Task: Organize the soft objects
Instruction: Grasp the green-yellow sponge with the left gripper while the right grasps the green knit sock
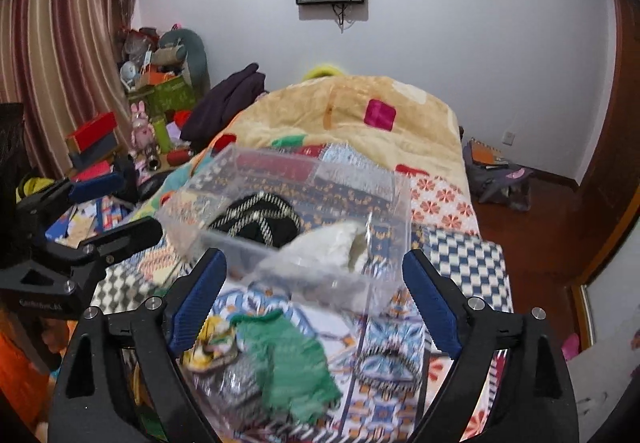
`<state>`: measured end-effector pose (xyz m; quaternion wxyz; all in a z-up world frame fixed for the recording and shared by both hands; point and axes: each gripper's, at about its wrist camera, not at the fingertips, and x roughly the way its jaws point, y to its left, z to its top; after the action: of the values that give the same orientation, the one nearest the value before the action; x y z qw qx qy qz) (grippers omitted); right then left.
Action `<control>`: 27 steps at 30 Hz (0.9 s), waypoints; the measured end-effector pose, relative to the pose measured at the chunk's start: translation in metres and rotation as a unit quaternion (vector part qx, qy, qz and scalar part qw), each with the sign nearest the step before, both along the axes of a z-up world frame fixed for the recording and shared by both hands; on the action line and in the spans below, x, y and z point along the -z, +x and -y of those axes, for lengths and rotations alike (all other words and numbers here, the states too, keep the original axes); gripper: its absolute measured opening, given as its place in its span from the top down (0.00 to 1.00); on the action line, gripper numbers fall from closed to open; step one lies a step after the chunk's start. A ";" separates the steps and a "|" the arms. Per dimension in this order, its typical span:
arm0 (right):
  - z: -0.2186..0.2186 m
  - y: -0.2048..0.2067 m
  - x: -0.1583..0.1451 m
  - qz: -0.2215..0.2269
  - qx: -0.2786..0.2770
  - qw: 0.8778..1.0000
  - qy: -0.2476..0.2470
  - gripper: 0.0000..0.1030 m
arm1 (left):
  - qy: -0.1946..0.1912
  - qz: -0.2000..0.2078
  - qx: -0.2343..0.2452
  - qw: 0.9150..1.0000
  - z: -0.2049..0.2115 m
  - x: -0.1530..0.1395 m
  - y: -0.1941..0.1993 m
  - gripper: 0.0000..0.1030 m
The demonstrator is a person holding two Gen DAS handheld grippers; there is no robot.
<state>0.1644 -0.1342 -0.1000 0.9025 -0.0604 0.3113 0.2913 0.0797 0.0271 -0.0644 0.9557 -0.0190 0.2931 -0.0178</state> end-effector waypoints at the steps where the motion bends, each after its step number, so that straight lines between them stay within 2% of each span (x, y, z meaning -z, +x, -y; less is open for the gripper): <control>1: -0.001 -0.002 0.005 -0.005 -0.002 1.000 -0.003 0.14 | -0.001 -0.007 0.000 1.000 0.000 0.005 -0.002 0.02; 6: 0.006 -0.008 0.030 -0.029 0.024 0.999 -0.008 0.14 | 0.006 -0.038 -0.007 0.999 0.003 0.030 -0.011 0.02; 9: 0.014 -0.006 0.045 -0.070 0.022 0.997 0.012 0.15 | 0.005 -0.055 -0.011 0.998 0.003 0.045 -0.013 0.02; 13: 0.016 -0.003 0.058 -0.091 0.017 0.996 0.013 0.21 | -0.003 -0.069 -0.014 0.997 0.003 0.062 -0.014 0.03; 17: 0.010 -0.001 0.069 -0.107 0.004 0.994 0.009 0.30 | -0.014 -0.087 -0.007 0.996 0.001 0.074 -0.012 0.19; 21: 0.004 -0.004 0.077 -0.116 -0.006 0.993 -0.001 0.41 | -0.027 -0.094 -0.001 0.995 -0.001 0.081 -0.008 0.27; 23: 0.002 -0.003 0.080 -0.122 -0.011 0.993 -0.001 0.50 | -0.033 -0.099 0.004 0.995 -0.001 0.084 -0.006 0.36; 27: 0.003 -0.003 0.082 -0.126 -0.015 0.992 0.003 0.61 | -0.048 -0.108 0.015 0.993 -0.001 0.089 -0.005 0.53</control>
<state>0.1614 -0.1374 -0.1819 0.8519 -0.0251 0.4209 0.3107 0.0752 0.0278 -0.1531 0.9159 -0.0621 0.3941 -0.0436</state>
